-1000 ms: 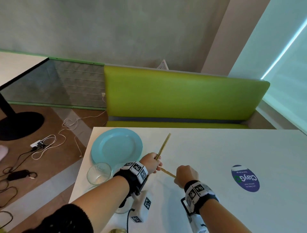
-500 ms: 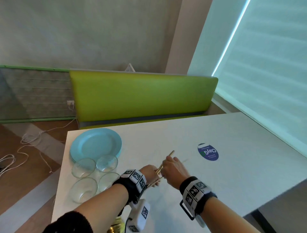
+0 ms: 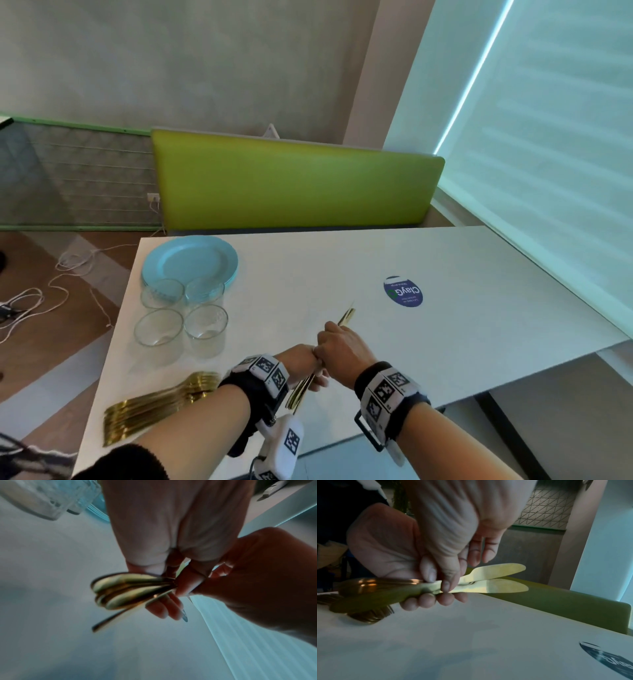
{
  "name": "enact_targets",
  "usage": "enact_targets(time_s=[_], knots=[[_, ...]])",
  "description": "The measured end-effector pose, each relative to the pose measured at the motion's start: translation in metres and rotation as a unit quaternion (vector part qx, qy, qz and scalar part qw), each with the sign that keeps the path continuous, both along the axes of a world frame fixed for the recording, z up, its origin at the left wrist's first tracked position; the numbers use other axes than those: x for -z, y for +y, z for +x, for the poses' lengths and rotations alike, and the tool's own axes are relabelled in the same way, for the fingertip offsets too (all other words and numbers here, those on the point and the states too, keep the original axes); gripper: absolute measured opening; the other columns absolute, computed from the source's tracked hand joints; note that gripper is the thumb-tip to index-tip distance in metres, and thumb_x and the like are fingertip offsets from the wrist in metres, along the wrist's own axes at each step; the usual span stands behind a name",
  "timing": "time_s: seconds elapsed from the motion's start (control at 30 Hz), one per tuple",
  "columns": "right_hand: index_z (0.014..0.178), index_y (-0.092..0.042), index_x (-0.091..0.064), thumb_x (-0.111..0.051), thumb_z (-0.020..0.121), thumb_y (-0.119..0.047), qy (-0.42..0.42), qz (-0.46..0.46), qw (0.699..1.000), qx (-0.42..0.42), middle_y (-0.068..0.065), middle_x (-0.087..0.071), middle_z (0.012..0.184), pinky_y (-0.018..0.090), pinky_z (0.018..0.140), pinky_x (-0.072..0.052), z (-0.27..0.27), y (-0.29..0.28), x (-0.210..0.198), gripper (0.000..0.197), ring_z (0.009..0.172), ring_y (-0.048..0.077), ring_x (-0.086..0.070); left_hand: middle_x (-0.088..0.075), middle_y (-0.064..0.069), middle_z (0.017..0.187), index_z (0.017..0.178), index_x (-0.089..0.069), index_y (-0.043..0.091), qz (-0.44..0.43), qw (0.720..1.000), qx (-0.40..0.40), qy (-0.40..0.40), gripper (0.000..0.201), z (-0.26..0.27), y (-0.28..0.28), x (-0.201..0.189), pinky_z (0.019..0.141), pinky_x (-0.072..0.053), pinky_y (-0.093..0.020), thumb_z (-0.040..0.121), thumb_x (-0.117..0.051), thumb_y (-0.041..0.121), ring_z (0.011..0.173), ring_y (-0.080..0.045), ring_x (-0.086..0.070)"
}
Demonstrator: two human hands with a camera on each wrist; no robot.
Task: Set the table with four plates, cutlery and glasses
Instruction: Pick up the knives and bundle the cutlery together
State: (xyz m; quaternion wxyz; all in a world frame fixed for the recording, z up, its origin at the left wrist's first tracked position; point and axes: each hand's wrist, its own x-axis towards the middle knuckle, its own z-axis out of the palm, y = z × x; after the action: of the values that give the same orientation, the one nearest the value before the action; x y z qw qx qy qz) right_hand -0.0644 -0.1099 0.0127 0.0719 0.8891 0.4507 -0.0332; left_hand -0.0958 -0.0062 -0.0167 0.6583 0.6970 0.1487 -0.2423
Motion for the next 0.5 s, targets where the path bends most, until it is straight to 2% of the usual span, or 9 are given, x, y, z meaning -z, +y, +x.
enact_targets(time_s=[0.17, 0.3, 0.37, 0.4, 0.43, 0.47, 0.5], knots=[[0.034, -0.026, -0.059, -0.09, 0.021, -0.032, 0.031, 0.004, 0.999, 0.017, -0.012, -0.044, 0.035, 0.009, 0.036, -0.03, -0.026, -0.02, 0.012, 0.034, 0.043, 0.004, -0.049, -0.051, -0.003, 0.073, 0.075, -0.051, 0.009, 0.005, 1.0, -0.003, -0.008, 0.032, -0.032, -0.018, 0.009, 0.056, -0.043, -0.019, 0.08, -0.033, -0.016, 0.064, -0.011, -0.052], [0.031, -0.025, -0.056, -0.09, 0.018, -0.032, 0.013, 0.005, 0.999, 0.033, -0.013, -0.043, 0.033, 0.01, 0.039, -0.017, -0.042, -0.019, 0.016, 0.037, 0.042, 0.001, -0.048, -0.053, -0.002, 0.074, 0.078, -0.051, 0.011, 0.023, 1.0, 0.003, -0.008, 0.03, -0.049, -0.013, 0.008, 0.056, -0.043, -0.017, 0.082, -0.036, -0.014, 0.065, -0.01, -0.054], [0.033, -0.027, -0.056, -0.09, 0.017, -0.032, 0.027, 0.048, 0.998, 0.044, -0.013, -0.044, 0.033, 0.008, 0.038, -0.017, -0.046, -0.015, 0.021, 0.038, 0.042, 0.0, -0.049, -0.055, -0.001, 0.075, 0.08, -0.052, 0.011, 0.032, 0.999, 0.004, -0.014, 0.028, -0.054, -0.008, 0.008, 0.055, -0.043, -0.016, 0.083, -0.037, -0.012, 0.066, -0.009, -0.056], [0.035, -0.028, -0.058, -0.09, 0.021, -0.032, 0.031, 0.063, 0.996, 0.058, -0.013, -0.046, 0.034, 0.007, 0.037, -0.021, -0.051, -0.013, 0.02, 0.036, 0.044, 0.0, -0.052, -0.056, -0.001, 0.076, 0.081, -0.052, 0.011, 0.038, 0.999, 0.009, -0.017, 0.027, -0.057, -0.005, 0.009, 0.054, -0.043, -0.016, 0.084, -0.038, -0.012, 0.066, -0.008, -0.057], [0.04, -0.028, -0.062, -0.091, 0.03, -0.031, 0.023, 0.088, 0.994, 0.062, -0.014, -0.052, 0.038, 0.008, 0.038, -0.029, -0.058, -0.01, 0.019, 0.031, 0.05, 0.001, -0.057, -0.057, -0.001, 0.077, 0.083, -0.052, 0.011, 0.043, 0.999, 0.016, -0.021, 0.025, -0.06, -0.001, 0.01, 0.053, -0.043, -0.015, 0.084, -0.04, -0.011, 0.066, -0.008, -0.058], [0.052, -0.026, -0.069, -0.088, 0.047, -0.026, 0.022, 0.109, 0.991, 0.073, -0.011, -0.061, 0.048, 0.011, 0.045, -0.039, -0.062, -0.008, 0.017, 0.019, 0.062, 0.006, -0.063, -0.057, -0.001, 0.077, 0.086, -0.052, 0.011, 0.05, 0.998, 0.025, -0.023, 0.023, -0.063, 0.004, 0.011, 0.053, -0.044, -0.015, 0.085, -0.041, -0.01, 0.066, -0.008, -0.058], [0.069, -0.021, -0.074, -0.078, 0.067, -0.02, 0.03, 0.128, 0.988, 0.079, -0.005, -0.07, 0.064, 0.017, 0.057, -0.047, -0.066, -0.005, 0.016, 0.004, 0.078, 0.014, -0.065, -0.058, -0.001, 0.078, 0.087, -0.052, 0.011, 0.055, 0.998, 0.032, -0.026, 0.021, -0.066, 0.009, 0.011, 0.053, -0.043, -0.015, 0.086, -0.043, -0.008, 0.067, -0.008, -0.058]])
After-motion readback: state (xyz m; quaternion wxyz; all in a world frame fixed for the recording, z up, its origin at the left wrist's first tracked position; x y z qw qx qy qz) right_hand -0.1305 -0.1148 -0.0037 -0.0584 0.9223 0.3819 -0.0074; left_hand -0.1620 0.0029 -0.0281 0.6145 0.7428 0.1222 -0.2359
